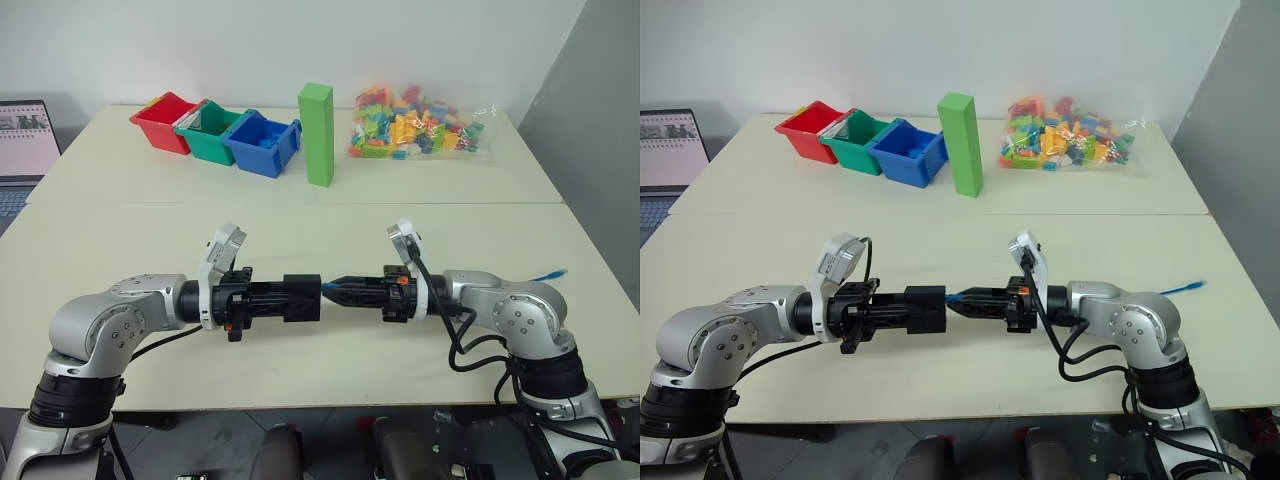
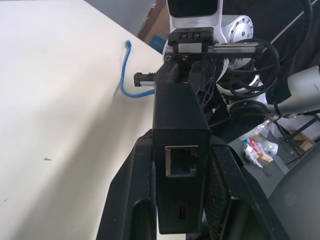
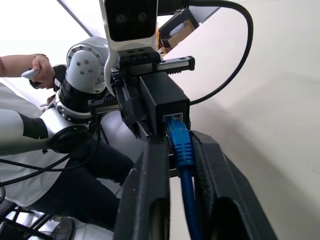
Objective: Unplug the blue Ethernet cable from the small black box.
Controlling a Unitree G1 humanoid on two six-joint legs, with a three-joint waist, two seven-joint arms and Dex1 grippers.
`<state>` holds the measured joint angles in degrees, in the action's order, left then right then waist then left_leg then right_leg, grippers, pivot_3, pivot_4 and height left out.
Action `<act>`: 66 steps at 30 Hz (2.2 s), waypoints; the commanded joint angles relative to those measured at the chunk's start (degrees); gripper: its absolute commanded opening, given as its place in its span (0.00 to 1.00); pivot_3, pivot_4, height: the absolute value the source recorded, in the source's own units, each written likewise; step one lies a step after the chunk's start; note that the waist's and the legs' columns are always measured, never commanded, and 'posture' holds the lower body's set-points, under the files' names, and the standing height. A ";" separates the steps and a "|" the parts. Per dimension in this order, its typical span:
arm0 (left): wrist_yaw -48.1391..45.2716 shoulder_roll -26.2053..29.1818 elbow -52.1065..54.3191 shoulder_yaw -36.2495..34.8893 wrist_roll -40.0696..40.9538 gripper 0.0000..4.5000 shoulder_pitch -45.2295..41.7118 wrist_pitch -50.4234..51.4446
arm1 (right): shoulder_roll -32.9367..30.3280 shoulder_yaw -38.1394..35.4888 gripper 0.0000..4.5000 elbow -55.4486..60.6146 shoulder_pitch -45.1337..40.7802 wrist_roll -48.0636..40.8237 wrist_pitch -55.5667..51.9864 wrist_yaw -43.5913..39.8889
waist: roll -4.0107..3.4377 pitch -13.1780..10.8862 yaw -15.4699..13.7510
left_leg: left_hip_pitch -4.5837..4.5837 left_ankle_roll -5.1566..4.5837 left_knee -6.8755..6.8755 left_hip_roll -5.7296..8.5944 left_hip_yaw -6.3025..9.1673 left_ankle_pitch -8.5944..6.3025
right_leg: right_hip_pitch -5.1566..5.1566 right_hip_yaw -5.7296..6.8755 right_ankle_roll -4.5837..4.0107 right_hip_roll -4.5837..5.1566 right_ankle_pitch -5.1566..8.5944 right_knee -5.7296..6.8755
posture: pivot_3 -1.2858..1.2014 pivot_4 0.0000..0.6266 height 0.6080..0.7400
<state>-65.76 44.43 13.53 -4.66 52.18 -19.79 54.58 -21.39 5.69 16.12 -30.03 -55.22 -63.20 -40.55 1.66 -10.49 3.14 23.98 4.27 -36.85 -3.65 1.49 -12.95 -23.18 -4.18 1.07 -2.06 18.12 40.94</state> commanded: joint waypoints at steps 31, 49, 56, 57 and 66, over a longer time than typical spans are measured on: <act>-3.84 4.12 -1.23 -1.89 -1.01 0.18 4.08 -1.78 | -6.49 -3.90 0.01 1.62 1.55 -4.42 -2.97 -4.24 | 0.00 0.00 0.01 | 0.01 0.00 0.02 0.00 0.00 0.00 | 0.00 0.00 0.00 0.00 0.00 -0.04 | 0.52 0.24 1.00; -3.80 3.14 0.78 -0.36 0.64 0.18 3.72 -1.18 | -1.76 -1.73 0.45 5.58 3.28 -3.03 -0.12 0.18 | -0.01 -0.02 0.01 | 0.01 0.00 0.04 -0.01 0.00 0.00 | -0.01 0.00 0.00 0.00 0.01 -0.06 | 0.52 0.24 1.00; -3.87 2.85 0.84 -0.23 0.51 0.18 3.67 -1.49 | 0.39 -0.35 0.45 4.44 3.41 -0.65 2.10 0.82 | -0.02 -0.02 0.03 | 0.01 0.00 0.05 -0.01 0.00 0.00 | -0.02 0.00 0.00 0.00 0.01 -0.06 | 0.52 0.24 1.00; -3.84 2.82 0.83 -0.22 0.50 0.18 3.65 -1.50 | 0.51 -0.32 0.45 4.40 3.44 -0.68 2.06 0.75 | -0.02 -0.02 0.04 | 0.01 0.00 0.05 -0.01 0.00 0.00 | -0.02 0.00 0.00 0.00 0.01 -0.06 | 0.52 0.24 1.00; -3.16 2.13 0.66 -0.31 0.55 0.18 3.32 -1.42 | 1.32 0.61 0.45 4.64 4.23 -1.14 0.80 0.99 | -0.02 -0.02 0.03 | 0.01 0.00 0.05 -0.01 0.00 0.00 | -0.02 -0.01 0.00 0.00 0.01 -0.05 | 0.52 0.24 1.00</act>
<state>-69.13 46.80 12.97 -3.79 51.75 -16.05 53.39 -21.01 6.11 19.84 -25.76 -55.29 -62.44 -39.67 1.64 -10.51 3.17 23.99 4.27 -36.80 -3.66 1.49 -12.95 -23.20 -4.18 1.07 -2.06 18.13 40.88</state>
